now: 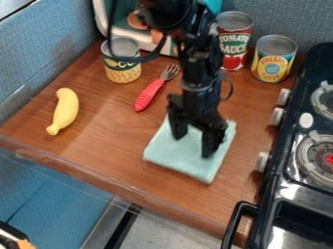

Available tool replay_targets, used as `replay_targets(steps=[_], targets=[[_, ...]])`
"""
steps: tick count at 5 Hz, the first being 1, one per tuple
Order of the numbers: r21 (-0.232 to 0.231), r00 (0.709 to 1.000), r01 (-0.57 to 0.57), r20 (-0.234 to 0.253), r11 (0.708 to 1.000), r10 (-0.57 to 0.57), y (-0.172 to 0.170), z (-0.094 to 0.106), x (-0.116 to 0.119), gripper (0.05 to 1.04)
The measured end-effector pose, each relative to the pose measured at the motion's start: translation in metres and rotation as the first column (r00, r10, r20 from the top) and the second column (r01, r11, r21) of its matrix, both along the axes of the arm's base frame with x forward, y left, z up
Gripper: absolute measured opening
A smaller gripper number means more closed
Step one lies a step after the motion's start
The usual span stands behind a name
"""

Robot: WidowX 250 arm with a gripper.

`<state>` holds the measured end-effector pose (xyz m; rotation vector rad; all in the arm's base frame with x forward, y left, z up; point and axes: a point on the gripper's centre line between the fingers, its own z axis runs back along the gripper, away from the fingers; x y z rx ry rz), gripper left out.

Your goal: Move the blue cloth to the lower right of the table

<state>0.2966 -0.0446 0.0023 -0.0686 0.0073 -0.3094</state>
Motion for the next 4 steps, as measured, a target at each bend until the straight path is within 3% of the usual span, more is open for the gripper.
replay_targets(steps=[1, 2, 3, 4], targets=[[0.0, 1.0, 0.004, -0.013, 1.0, -0.004, 0.002, -0.001, -0.021, 0.999], [0.001, 1.0, 0.016, -0.008, 1.0, -0.016, 0.003, 0.0, -0.027, 0.999], [-0.01, 0.996, 0.046, 0.077, 0.999, -0.045, -0.007, 0.024, -0.017, 1.0], [-0.034, 0.985, 0.045, 0.169, 0.998, -0.039, -0.012, 0.063, -0.013, 0.999]])
